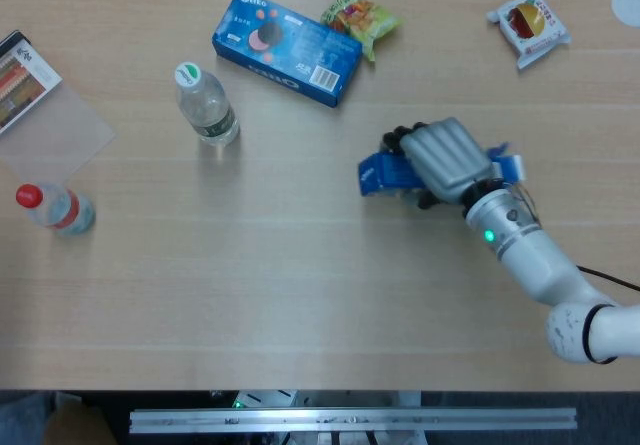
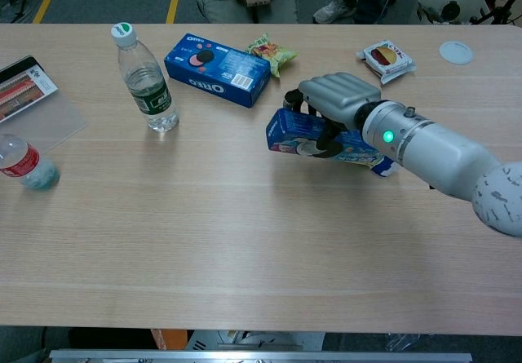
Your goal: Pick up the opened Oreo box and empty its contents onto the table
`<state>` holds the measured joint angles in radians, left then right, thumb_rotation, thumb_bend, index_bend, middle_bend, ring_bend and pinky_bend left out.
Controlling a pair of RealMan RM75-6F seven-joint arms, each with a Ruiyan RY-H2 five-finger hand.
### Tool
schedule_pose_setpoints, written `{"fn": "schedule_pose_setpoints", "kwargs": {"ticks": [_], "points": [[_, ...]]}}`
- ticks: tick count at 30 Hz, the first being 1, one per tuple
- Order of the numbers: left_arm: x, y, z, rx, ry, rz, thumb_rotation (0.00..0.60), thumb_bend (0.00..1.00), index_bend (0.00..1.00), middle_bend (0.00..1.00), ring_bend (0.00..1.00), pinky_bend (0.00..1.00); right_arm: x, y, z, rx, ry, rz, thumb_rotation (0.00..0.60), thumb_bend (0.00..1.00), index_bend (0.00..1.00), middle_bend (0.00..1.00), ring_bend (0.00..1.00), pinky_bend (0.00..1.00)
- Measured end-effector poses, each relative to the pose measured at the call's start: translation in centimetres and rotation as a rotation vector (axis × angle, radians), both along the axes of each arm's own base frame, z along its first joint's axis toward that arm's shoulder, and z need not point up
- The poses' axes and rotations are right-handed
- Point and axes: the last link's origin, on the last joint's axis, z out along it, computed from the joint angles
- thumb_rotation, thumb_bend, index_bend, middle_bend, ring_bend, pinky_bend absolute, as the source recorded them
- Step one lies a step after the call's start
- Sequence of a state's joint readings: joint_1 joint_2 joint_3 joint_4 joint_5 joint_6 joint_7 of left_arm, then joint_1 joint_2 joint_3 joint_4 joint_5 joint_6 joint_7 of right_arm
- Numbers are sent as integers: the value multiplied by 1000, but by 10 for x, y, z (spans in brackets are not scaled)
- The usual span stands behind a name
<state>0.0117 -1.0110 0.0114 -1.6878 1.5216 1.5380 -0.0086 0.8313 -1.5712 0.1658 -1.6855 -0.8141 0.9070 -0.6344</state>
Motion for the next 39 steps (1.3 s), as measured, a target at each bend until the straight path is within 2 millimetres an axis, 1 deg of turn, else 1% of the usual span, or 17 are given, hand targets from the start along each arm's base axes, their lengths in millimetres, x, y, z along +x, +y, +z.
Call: {"fn": "schedule_pose_setpoints", "kwargs": {"ticks": [5, 8, 13, 17, 21, 33, 39], "points": [[1, -1, 1, 4, -4, 0, 600, 271, 162, 117, 133, 92, 31, 1, 10, 27, -156, -2, 600, 205, 395, 402, 404, 617], [0, -2, 2, 5, -2, 4, 600, 271, 162, 117, 133, 92, 44, 2, 13, 34, -218, 11, 600, 203, 395, 402, 405, 617], [0, -2, 3, 9, -2, 2, 600, 270, 162, 117, 133, 92, 57, 2, 17, 34, -288, 26, 600, 200, 395, 402, 405, 617], [0, -3, 3, 9, -2, 3, 600, 270, 162, 117, 133, 92, 65, 0, 23, 17, -360, 34, 600, 196, 395, 402, 405, 617], [-1, -4, 3, 8, -1, 9, 600, 271, 161, 117, 133, 92, 68, -1, 32, -1, -417, 38, 600, 193, 395, 402, 405, 617], [0, -3, 1, 4, 1, 2, 600, 270, 162, 117, 133, 92, 61, 0, 57, -46, -503, 46, 600, 190, 395, 402, 405, 617], [0, -3, 1, 1, 3, 3, 600, 270, 161, 117, 133, 92, 48, -6, 70, -87, -482, 43, 600, 190, 395, 402, 405, 617]]}}
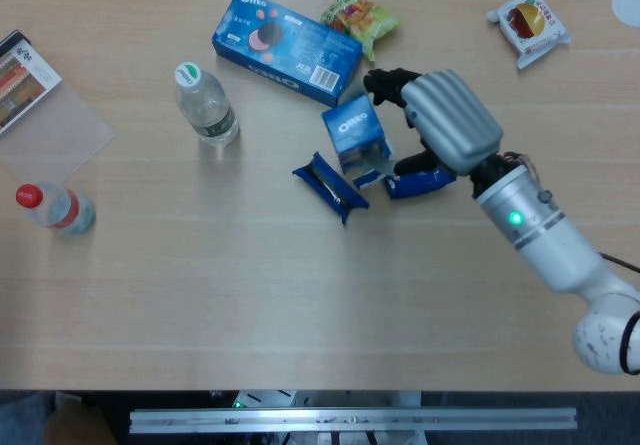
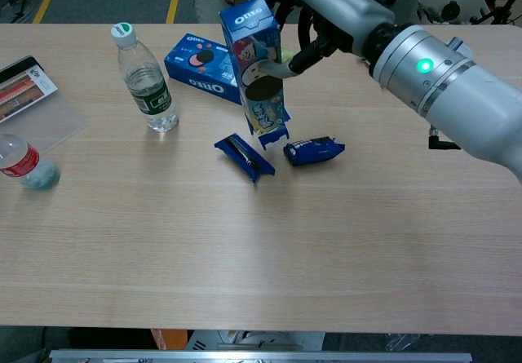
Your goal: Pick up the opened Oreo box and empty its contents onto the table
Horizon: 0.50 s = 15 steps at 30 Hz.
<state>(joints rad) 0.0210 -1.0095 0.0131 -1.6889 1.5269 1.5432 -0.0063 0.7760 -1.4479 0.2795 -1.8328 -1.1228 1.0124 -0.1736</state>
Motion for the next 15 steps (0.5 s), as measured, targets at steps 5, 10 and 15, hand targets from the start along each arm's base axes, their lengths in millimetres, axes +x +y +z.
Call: {"fn": "schedule_pose_setpoints", "kwargs": {"ticks": [5, 10, 15], "points": [[0, 1, -1, -7, 0, 2, 600, 270, 162, 117, 133, 92, -22, 0, 7, -14, 119, 3, 600, 190, 395, 402, 405, 617], [0, 3, -4, -15, -2, 1, 600, 271, 162, 117, 133, 92, -50, 3, 15, -11, 285, 10, 600, 188, 395, 402, 405, 617], [0, 4, -3, -14, -2, 4, 600, 271, 162, 117, 133, 92, -73, 5, 26, 1, 426, 11, 600, 185, 395, 402, 405, 617]]}}
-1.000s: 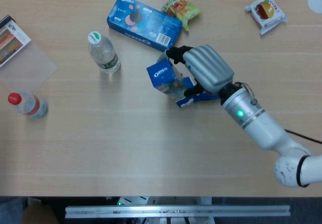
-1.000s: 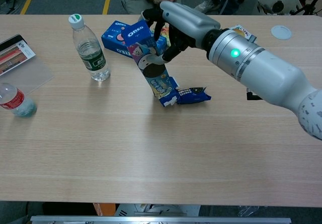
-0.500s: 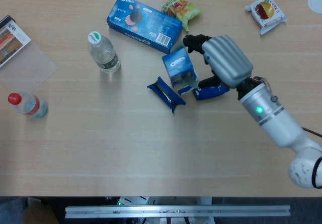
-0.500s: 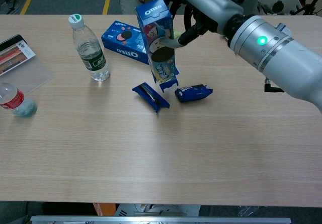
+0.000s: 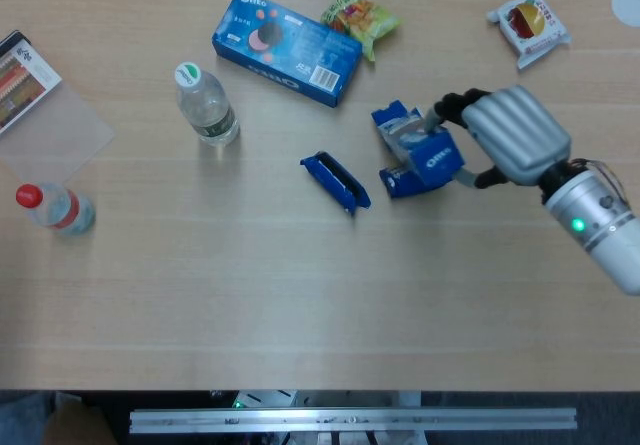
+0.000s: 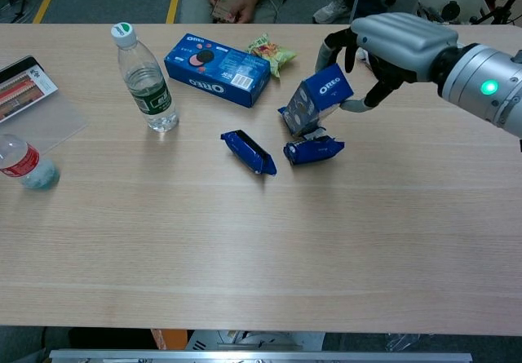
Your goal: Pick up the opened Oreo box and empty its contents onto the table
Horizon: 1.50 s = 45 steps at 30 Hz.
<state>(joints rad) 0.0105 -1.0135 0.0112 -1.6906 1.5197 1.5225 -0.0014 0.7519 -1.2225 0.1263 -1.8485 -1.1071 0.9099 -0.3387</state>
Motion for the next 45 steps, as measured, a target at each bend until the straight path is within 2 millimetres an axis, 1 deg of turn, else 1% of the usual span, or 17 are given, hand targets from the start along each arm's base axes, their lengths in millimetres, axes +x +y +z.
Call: {"fn": "schedule_pose_setpoints", "kwargs": {"ticks": [5, 8, 14, 16, 18, 21, 25, 30, 37, 41, 43, 45], "points": [[1, 0, 0, 0, 0, 0, 600, 271, 162, 117, 133, 92, -17, -2, 17, -12, 97, -9, 600, 183, 395, 402, 405, 617], [1, 1, -2, -4, 0, -1, 600, 270, 162, 117, 133, 92, -27, 0, 25, -12, 124, -24, 600, 183, 395, 402, 405, 617], [3, 1, -3, -9, -2, -8, 600, 271, 161, 117, 133, 92, -47, 13, 28, -11, 157, -32, 600, 183, 395, 402, 404, 617], [4, 1, -3, -8, -3, -10, 600, 271, 162, 117, 133, 92, -54, 17, 31, -16, 165, -39, 600, 183, 395, 398, 402, 604], [4, 0, -3, -8, -4, -11, 600, 270, 162, 117, 133, 92, -61, 20, 35, -25, 169, -47, 600, 183, 385, 383, 387, 569], [4, -2, -4, -12, -4, -9, 600, 270, 162, 117, 133, 92, -71, 23, 42, -41, 177, -66, 600, 184, 316, 357, 356, 520], [5, -3, -4, -11, -6, -14, 600, 270, 162, 116, 133, 92, -83, 24, 52, -49, 187, -103, 600, 184, 198, 320, 306, 466], [7, -2, -3, -9, -7, -21, 600, 270, 162, 116, 133, 92, -89, 26, 63, -59, 163, -131, 600, 183, 98, 262, 250, 420], [10, 0, -3, -9, -5, -31, 600, 271, 162, 116, 133, 92, -93, 32, 78, -91, 114, -138, 600, 183, 92, 254, 244, 416], [11, 2, 0, 5, -3, -36, 600, 270, 162, 116, 133, 92, -102, 40, 87, -141, 106, -157, 600, 181, 95, 258, 244, 416], [11, 3, 0, 7, -3, -41, 600, 271, 161, 116, 133, 92, -107, 45, 91, -170, 107, -166, 600, 181, 139, 281, 246, 416], [12, 4, -1, 2, -3, -48, 600, 271, 161, 116, 133, 92, -113, 51, 97, -214, 106, -174, 600, 182, 213, 320, 263, 416]]}}
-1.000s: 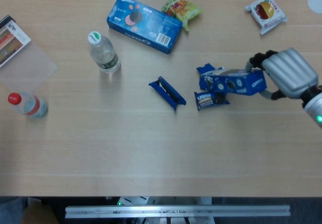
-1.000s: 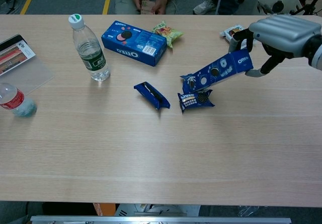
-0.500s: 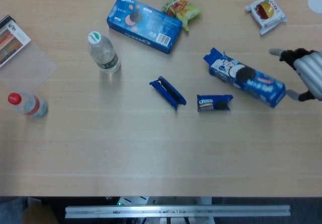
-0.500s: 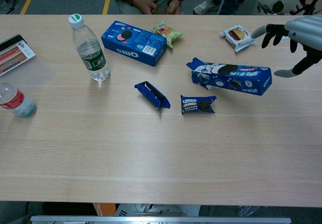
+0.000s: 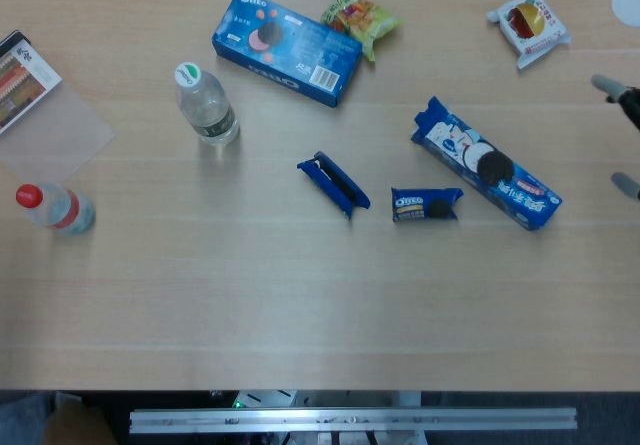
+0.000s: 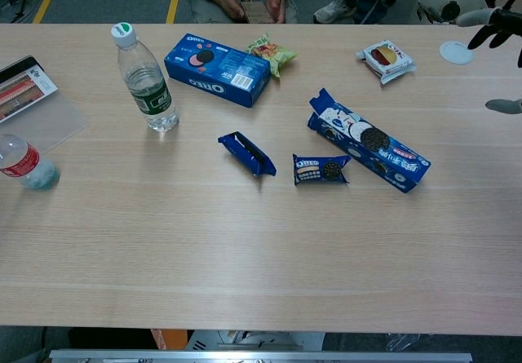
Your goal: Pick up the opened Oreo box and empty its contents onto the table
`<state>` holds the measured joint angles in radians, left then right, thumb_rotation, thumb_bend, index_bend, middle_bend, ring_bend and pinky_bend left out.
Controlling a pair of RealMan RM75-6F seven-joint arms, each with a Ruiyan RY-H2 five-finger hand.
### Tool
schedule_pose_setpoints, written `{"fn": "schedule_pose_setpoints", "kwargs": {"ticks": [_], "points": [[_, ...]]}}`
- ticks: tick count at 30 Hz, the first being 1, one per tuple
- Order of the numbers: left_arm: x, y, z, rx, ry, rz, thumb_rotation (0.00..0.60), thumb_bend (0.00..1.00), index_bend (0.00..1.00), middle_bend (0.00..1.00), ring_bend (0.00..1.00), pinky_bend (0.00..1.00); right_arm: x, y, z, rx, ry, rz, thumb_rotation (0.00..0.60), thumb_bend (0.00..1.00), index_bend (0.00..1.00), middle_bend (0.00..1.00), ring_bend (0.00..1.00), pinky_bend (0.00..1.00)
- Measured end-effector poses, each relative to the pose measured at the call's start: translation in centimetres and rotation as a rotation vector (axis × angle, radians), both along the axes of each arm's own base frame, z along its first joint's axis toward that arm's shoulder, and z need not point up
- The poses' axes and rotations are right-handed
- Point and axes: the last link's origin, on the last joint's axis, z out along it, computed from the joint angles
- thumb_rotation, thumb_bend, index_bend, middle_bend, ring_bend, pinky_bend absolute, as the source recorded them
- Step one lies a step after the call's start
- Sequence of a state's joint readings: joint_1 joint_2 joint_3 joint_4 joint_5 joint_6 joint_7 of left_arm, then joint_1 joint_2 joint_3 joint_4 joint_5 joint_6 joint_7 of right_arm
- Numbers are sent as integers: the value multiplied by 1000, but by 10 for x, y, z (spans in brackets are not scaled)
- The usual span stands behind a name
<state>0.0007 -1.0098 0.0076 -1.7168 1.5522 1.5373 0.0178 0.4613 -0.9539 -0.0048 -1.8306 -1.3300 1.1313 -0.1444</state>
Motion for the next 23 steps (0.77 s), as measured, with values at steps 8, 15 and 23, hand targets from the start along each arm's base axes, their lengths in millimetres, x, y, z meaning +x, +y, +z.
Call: {"fn": "schedule_pose_setpoints", "kwargs": {"ticks": [8, 15, 23], "points": [[6, 5, -7, -12, 22, -37, 600, 271, 162, 116, 133, 92, -29, 37, 21, -215, 7, 5, 600, 183, 326, 376, 331, 417], [19, 6, -18, 5, 22, -82, 600, 270, 162, 116, 133, 92, -54, 86, 22, -288, 9, -14, 600, 182, 333, 381, 344, 417], [24, 1, -20, 21, 9, -93, 600, 270, 162, 116, 133, 92, -59, 99, 20, -301, -17, -8, 600, 183, 333, 381, 345, 417]]}}
